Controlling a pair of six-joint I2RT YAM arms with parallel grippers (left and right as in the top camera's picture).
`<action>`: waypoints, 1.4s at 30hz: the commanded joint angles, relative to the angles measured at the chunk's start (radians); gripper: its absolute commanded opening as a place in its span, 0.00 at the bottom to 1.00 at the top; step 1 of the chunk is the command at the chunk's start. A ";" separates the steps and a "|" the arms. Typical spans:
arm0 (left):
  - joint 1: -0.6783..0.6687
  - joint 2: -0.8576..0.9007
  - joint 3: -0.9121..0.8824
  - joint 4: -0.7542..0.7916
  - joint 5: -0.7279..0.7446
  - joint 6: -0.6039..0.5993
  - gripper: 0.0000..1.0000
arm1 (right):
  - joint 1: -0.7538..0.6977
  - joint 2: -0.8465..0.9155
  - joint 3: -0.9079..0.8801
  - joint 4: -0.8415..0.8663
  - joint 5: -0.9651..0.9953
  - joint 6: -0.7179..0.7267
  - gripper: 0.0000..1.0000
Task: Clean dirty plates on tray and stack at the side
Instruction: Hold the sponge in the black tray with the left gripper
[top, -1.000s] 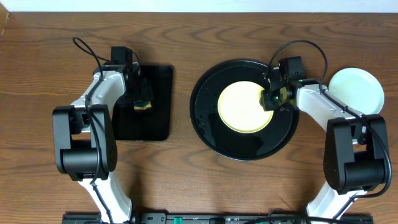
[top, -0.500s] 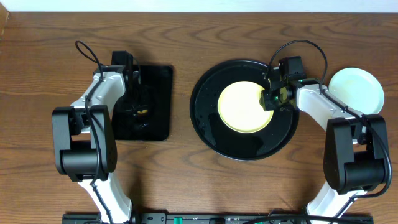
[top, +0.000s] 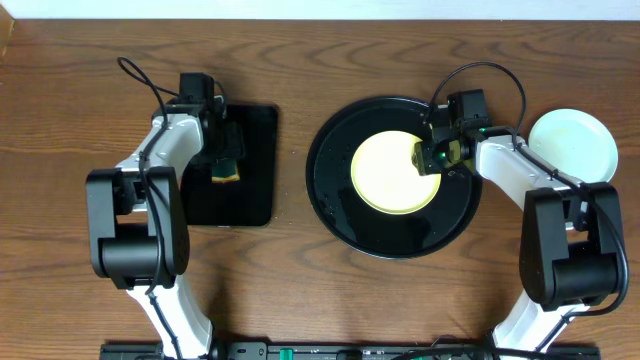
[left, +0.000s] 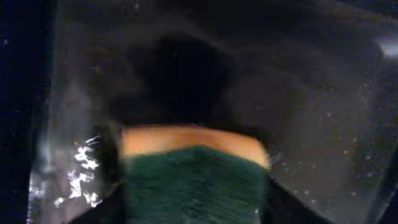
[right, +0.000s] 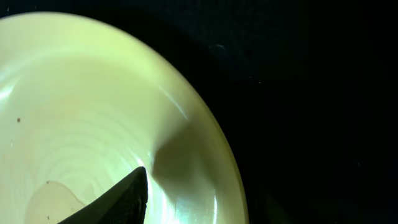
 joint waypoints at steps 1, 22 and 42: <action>-0.007 0.026 -0.020 0.002 -0.005 0.003 0.41 | -0.003 0.047 -0.021 0.011 0.044 0.006 0.36; -0.007 0.026 -0.021 -0.022 -0.005 0.003 0.41 | -0.004 -0.016 0.040 0.019 0.059 -0.001 0.37; -0.007 0.026 -0.041 0.072 -0.005 0.003 0.72 | -0.004 0.087 0.040 0.015 0.059 -0.001 0.08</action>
